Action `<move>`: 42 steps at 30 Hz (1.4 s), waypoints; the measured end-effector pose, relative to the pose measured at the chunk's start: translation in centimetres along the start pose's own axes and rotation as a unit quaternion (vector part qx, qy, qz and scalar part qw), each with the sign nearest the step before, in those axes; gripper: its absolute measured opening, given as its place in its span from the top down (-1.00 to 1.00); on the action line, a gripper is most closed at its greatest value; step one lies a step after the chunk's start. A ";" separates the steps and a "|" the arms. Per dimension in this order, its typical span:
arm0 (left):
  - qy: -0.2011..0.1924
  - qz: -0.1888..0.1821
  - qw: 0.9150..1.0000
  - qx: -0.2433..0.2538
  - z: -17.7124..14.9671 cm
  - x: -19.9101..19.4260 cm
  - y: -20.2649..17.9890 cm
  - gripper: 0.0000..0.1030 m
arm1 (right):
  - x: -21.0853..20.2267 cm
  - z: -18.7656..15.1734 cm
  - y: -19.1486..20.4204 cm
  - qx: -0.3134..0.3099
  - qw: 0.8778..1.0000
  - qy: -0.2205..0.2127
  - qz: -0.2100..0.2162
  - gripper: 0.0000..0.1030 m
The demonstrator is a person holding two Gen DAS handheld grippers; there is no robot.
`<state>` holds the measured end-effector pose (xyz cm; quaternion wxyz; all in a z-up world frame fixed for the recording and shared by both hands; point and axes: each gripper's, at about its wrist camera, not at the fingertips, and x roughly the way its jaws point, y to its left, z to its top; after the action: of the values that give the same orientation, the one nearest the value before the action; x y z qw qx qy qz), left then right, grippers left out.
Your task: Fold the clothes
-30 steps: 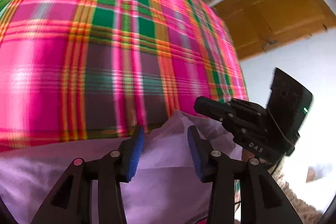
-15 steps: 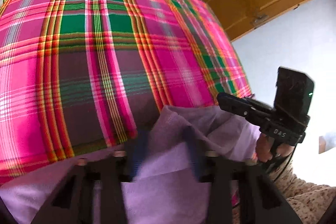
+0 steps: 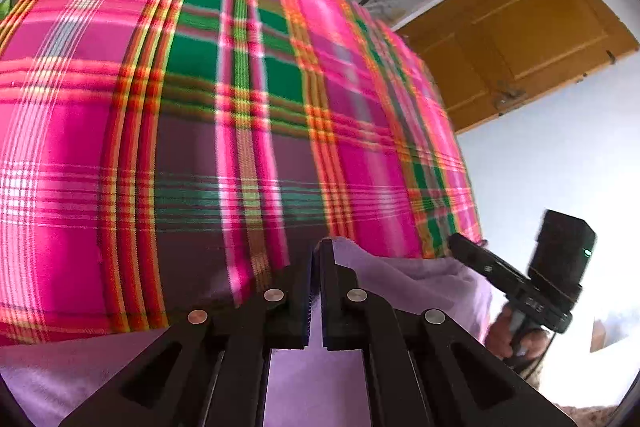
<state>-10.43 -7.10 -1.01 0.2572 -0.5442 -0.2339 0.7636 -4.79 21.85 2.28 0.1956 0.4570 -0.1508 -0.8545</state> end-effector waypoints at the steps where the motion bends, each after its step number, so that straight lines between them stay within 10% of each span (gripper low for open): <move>1: 0.000 0.001 1.000 -0.003 0.0 0.2 0.1 0.94 | -0.1 -0.1 -0.1 -0.007 1.000 0.003 -0.010 0.68; 13: -0.006 0.004 1.000 -0.029 0.0 -0.4 0.7 0.94 | 2.2 -2.4 3.0 -0.152 0.983 0.088 -0.042 0.67; 17: -0.005 -0.005 1.000 -0.004 -0.3 -1.2 -0.6 0.45 | 2.3 -2.5 3.3 -0.163 0.982 0.089 -0.029 0.42; 23: 0.031 0.009 0.999 0.016 -1.1 -0.1 -1.7 0.26 | 3.3 -2.8 3.6 -0.172 0.980 0.094 -0.030 0.34; 25: 0.039 0.018 0.999 0.018 -1.3 0.3 -1.8 0.26 | 3.3 -2.9 3.7 -0.174 0.980 0.091 -0.031 0.41; 27: 0.038 0.019 0.999 0.016 -1.2 0.5 -2.0 0.26 | 3.2 -3.0 3.9 -0.180 0.979 0.087 -0.036 0.96; 33: 0.029 0.027 0.999 0.002 -0.8 -0.1 -1.2 0.26 | 1.7 -1.5 3.3 -0.153 0.986 0.021 -0.061 0.97; 42: 0.028 0.026 0.999 -0.002 -0.7 0.1 -1.2 0.26 | 2.9 -1.6 1.3 -0.112 0.990 0.038 -0.078 0.96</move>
<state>-9.60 -6.05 -0.55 0.2424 -0.5715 -0.2142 0.7542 -4.62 19.24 -0.07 0.1835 0.4744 -0.0107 -0.8609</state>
